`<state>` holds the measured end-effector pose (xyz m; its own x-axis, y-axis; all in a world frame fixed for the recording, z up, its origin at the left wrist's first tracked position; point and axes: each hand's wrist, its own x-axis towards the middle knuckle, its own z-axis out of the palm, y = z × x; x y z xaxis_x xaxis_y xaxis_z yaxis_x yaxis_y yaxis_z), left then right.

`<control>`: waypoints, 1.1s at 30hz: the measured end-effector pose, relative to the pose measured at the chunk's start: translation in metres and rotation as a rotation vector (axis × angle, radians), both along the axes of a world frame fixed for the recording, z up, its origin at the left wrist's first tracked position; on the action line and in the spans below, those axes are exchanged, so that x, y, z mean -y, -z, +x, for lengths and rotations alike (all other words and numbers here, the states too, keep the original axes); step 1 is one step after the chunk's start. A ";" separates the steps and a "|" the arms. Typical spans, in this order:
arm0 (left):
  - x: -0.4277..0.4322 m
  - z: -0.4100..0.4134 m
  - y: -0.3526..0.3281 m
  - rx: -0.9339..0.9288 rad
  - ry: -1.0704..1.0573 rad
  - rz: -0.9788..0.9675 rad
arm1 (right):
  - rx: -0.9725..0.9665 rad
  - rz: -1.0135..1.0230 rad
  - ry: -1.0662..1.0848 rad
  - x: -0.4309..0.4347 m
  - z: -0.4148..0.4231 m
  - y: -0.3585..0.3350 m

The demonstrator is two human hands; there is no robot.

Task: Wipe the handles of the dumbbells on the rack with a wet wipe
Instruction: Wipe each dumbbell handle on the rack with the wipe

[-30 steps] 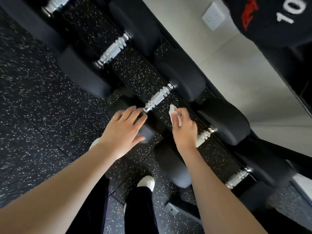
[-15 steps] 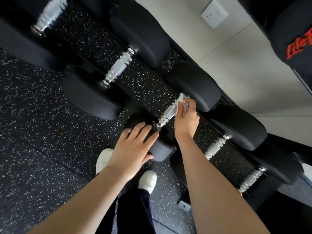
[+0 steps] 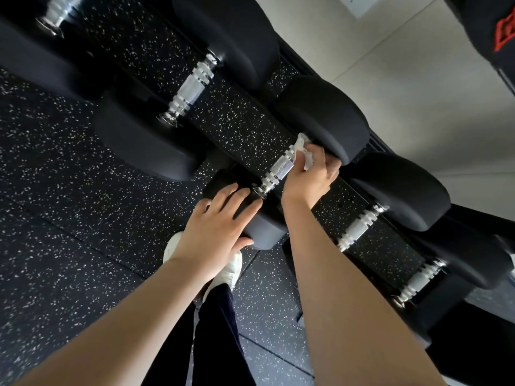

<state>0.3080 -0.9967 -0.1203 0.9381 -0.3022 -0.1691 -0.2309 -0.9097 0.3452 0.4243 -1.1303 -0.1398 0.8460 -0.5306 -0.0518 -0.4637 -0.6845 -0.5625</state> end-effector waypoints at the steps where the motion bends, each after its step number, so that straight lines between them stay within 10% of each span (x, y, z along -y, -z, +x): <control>1: 0.000 0.000 0.000 0.003 0.000 0.000 | 0.016 0.006 0.028 0.000 0.000 0.001; 16: -0.001 0.000 0.003 0.022 -0.004 0.000 | 0.148 0.213 0.097 0.001 0.013 0.004; 33: -0.002 0.000 0.005 0.018 0.013 0.025 | -0.287 0.354 -0.420 0.023 -0.040 0.008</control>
<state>0.3084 -0.9951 -0.1253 0.9372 -0.3101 -0.1599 -0.2485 -0.9149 0.3182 0.3839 -1.1536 -0.1476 0.9053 -0.0640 -0.4200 -0.3614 -0.6357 -0.6821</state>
